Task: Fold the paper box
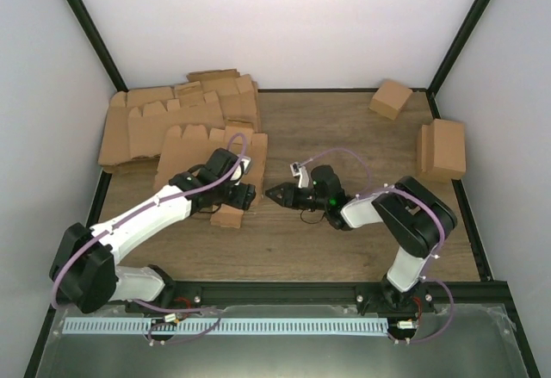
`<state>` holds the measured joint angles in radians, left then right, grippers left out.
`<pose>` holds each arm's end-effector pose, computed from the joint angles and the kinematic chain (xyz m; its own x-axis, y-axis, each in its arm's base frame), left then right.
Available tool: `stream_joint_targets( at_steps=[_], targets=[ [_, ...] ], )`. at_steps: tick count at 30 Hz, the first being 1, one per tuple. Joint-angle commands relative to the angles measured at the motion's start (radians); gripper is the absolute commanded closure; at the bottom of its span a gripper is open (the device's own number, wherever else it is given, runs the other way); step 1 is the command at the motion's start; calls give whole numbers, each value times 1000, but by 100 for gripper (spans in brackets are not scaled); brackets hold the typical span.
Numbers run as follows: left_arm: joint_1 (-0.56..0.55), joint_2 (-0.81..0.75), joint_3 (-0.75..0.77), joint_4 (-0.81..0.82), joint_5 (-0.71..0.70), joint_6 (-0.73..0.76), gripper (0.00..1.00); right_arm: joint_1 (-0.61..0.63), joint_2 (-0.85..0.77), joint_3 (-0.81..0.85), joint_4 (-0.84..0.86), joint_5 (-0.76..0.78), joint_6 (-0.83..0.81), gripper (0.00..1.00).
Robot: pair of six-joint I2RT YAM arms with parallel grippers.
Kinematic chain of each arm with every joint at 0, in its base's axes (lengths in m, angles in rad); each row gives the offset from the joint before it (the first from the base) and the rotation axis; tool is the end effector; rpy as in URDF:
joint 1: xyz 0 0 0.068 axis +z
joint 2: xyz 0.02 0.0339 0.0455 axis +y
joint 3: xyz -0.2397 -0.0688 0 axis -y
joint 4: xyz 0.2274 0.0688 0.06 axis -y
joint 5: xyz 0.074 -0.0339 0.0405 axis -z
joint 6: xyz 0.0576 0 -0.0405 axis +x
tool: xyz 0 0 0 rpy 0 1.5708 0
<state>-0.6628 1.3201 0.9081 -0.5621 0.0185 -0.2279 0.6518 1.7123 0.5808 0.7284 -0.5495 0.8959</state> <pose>0.2097 -0.1651 0.2008 -0.7760 0.3192 -0.5439 0.4600 0.8765 -0.1419 0.2346 0.2169 0.1222 -0.8969 0.1531 -0.4148 -0.3184 0.4273 0.8462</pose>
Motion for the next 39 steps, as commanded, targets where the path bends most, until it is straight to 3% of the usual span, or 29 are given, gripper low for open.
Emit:
stream_joint_targets(
  at_steps=[1,15,20,28,39],
  targets=[
    [-3,-27,-15,49,-4,-34,29,-8,36,-3,142,-5,8,62],
    [-3,-6,-40,43,-13,-110,30,-38,175,40,255,-80,54,62],
    [-2,13,-40,50,-3,-112,39,-38,201,57,277,-98,67,65],
    [0,51,-28,24,-46,-129,43,-38,260,98,263,-96,76,67],
    [117,88,-41,60,43,-177,44,-40,359,155,294,-108,95,73]
  ],
)
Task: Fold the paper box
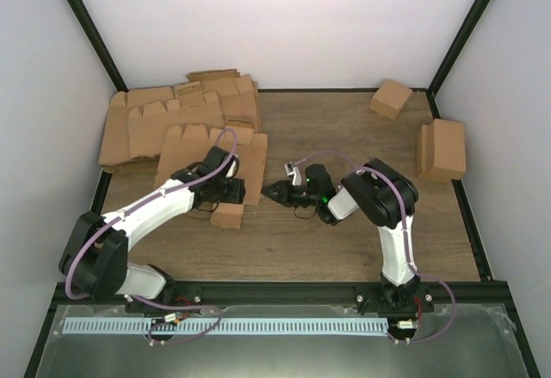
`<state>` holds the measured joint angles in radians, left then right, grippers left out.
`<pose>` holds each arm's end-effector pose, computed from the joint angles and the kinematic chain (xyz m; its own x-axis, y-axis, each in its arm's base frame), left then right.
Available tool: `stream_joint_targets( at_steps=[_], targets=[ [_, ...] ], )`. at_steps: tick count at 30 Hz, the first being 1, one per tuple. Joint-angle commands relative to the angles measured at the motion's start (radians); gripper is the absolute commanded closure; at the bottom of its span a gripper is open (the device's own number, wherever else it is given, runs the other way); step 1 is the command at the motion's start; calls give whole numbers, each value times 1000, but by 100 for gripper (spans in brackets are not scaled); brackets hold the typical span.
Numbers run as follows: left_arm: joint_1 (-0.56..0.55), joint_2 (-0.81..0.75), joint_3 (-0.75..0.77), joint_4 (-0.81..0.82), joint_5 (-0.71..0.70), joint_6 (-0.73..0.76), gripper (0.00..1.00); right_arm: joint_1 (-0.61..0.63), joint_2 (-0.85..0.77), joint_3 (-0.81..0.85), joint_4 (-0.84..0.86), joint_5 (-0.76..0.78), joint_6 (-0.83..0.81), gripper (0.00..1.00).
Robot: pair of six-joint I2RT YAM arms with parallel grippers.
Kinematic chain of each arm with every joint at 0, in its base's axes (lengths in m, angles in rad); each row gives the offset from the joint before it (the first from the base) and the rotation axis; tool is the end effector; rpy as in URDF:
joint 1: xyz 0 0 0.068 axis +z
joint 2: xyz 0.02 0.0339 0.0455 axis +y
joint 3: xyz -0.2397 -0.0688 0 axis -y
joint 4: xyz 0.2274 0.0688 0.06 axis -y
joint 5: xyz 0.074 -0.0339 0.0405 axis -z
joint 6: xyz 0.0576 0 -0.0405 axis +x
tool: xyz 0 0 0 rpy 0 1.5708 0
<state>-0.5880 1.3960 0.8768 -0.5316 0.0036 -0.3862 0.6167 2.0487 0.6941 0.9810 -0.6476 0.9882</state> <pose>0.2253 -0.1504 0.1746 -0.8784 0.1329 -0.4591 0.2432 0.9512 -0.1901 0.2649 0.2304 0.0733 -0.9316 0.1559 -0.3284 -0.2573 0.3555 0.8986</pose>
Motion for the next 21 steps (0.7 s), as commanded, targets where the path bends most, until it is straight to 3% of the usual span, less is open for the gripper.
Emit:
stream_joint_targets(
  at_steps=[1,10,21],
  targets=[
    [55,14,-16,43,80,-18,44,-7,28,46,44,-13,4,74],
    [119,32,-51,73,135,-22,44,-12,54,64,42,-20,3,81],
    [162,58,-57,76,140,-20,44,-20,48,26,127,-34,27,74]
  ],
)
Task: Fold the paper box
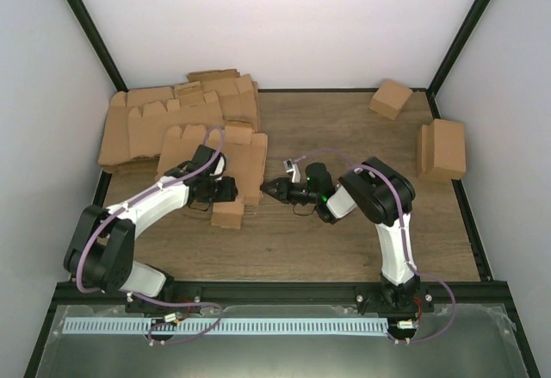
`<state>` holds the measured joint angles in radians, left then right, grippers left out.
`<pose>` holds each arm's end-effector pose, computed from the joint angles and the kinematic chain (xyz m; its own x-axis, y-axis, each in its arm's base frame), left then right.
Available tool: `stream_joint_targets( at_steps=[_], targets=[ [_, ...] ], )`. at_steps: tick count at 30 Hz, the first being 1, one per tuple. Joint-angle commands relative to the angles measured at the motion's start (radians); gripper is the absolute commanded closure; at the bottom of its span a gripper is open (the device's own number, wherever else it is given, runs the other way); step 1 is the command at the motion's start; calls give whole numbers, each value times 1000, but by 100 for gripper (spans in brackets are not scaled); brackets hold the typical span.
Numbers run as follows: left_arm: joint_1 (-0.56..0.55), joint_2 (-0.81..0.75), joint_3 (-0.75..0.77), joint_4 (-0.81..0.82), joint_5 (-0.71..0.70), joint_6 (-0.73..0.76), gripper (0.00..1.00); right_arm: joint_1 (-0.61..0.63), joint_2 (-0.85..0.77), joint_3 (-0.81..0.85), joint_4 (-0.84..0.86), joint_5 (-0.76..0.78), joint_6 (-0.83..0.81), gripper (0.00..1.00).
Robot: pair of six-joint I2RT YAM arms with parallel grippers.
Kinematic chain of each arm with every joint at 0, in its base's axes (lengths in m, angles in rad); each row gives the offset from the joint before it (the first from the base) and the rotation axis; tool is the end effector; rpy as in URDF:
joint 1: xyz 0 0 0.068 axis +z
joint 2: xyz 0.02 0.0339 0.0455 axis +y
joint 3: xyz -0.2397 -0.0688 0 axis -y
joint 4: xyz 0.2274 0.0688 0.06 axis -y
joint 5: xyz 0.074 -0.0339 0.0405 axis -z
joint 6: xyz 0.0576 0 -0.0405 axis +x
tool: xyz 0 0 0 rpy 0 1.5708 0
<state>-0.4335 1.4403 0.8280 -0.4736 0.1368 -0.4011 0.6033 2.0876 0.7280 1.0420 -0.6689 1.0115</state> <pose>0.2422 -0.1207 0.1536 -0.9242 0.0016 -0.3820 0.1227 0.9482 -0.2931 0.2745 0.2325 0.0749 -0.9249 0.1703 -0.3399 -0.2756 0.3156 0.9080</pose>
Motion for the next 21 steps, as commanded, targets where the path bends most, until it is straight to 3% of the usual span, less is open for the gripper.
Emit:
stream_joint_targets(
  at_steps=[1,21],
  targets=[
    [9,14,-7,15,1,-8,44,-6,11,-8,64,-12,4,74],
    [29,17,-33,32,0,-41,48,-10,35,9,4,9,-19,80]
  ],
)
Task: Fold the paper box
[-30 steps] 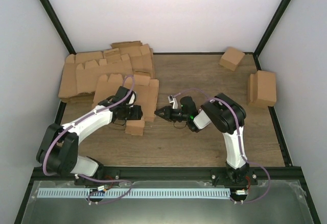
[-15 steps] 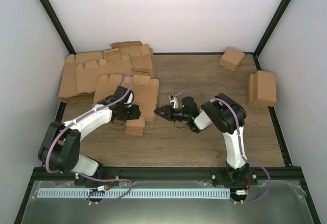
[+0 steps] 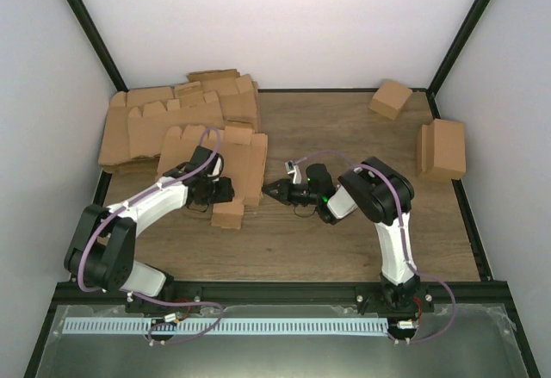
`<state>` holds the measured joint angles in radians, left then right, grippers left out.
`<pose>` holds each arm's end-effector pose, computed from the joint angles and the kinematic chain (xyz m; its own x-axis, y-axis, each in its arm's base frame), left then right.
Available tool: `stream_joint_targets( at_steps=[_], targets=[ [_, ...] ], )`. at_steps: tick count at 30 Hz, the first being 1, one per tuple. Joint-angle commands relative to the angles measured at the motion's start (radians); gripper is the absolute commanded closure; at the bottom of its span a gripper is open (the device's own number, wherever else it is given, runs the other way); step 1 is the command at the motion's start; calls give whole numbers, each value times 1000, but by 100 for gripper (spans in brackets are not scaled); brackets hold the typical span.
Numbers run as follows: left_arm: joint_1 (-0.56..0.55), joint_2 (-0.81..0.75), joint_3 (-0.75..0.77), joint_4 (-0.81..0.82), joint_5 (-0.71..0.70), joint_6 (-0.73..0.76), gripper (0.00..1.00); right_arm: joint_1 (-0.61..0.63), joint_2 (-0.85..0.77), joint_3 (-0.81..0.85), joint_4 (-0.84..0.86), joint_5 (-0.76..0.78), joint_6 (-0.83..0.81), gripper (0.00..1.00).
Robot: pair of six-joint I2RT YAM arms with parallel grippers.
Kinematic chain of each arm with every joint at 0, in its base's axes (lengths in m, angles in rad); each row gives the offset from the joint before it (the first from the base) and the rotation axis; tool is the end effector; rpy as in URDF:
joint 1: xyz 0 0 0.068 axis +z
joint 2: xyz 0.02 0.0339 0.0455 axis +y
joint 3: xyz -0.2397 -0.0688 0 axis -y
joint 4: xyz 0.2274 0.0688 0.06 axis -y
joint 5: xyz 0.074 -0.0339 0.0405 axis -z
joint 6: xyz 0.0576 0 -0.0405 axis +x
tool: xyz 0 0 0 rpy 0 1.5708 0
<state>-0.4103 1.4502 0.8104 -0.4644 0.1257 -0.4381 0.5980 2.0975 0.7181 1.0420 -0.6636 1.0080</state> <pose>0.2432 -0.1137 0.1467 -0.9315 -0.0538 -0.3599 0.0578 0.9546 -0.2922 0.2737 0.2294 0.0694 -0.9274 0.1745 -0.3310 -0.2615 0.3304 0.9069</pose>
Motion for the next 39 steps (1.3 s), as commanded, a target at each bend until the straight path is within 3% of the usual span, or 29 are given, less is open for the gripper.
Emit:
stream_joint_targets(
  at_steps=[1,17,23,26,33,39],
  targets=[
    [5,9,-18,24,11,-4,48,-4,27,22,2,1,-16,80],
    [5,22,-21,27,1,0,48,6,64,61,-64,12,-25,91],
    [5,28,-22,29,-1,-1,48,3,59,33,-9,4,-14,92],
    [6,34,-22,31,3,7,48,1,72,33,31,-25,-4,99],
    [3,37,-9,10,-8,16,48,0,39,13,108,-66,-15,99],
    [-43,-18,58,-72,-76,51,40,3,-35,-18,93,-81,-59,99]
  ],
)
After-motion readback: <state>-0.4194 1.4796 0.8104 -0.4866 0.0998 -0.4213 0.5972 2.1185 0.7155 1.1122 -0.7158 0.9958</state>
